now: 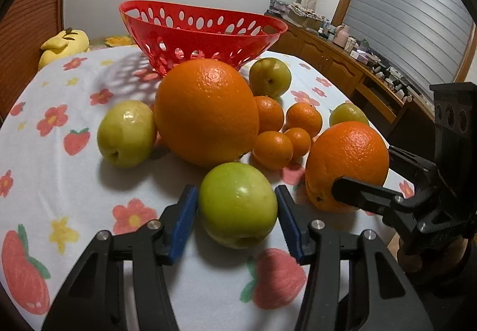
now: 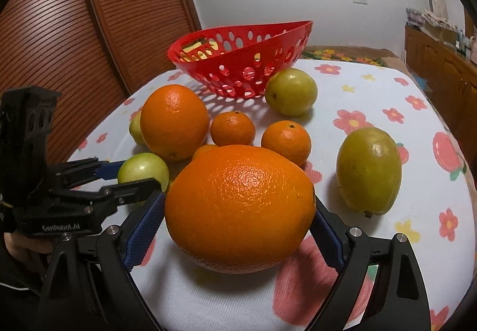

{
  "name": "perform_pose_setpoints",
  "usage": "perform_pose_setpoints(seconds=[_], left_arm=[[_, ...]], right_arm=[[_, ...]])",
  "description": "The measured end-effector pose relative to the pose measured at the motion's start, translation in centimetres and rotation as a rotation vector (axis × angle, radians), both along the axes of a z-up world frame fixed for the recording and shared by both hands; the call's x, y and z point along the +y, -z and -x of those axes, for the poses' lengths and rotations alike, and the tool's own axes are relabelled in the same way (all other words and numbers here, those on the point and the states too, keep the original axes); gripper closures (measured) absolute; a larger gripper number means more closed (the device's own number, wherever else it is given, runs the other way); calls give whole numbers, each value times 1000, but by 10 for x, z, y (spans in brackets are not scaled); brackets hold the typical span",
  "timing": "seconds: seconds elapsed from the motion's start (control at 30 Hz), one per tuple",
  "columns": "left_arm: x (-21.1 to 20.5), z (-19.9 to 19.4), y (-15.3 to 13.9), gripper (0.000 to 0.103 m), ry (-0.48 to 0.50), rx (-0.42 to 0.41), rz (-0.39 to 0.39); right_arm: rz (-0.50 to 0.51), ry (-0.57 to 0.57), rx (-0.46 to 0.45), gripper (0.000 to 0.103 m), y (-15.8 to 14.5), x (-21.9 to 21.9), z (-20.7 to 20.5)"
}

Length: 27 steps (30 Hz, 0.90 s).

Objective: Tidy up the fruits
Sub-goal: 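Reach the left tool to the green apple and the right tool to the large orange, then close the left tool on the green apple while the right tool grasps the large orange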

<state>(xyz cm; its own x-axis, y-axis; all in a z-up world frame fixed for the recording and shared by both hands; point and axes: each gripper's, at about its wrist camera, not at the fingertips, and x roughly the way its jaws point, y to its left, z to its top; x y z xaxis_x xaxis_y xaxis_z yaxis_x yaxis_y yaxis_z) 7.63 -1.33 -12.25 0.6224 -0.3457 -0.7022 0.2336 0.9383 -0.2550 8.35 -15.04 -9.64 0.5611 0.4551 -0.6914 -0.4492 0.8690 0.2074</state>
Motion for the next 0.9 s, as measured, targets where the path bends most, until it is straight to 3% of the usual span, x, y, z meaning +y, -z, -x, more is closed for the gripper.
perform_pose_setpoints(seconds=[0.27, 0.63, 0.9], left_arm=[[-9, 5, 1, 53, 23, -2, -36], [7, 20, -31, 53, -10, -78, -14], [18, 17, -52, 53, -34, -122, -9]], right_arm=[[10, -15, -4, 9, 0, 1, -1], [-27, -33, 44, 11, 4, 1, -6], [-11, -54, 10, 12, -6, 2, -6]])
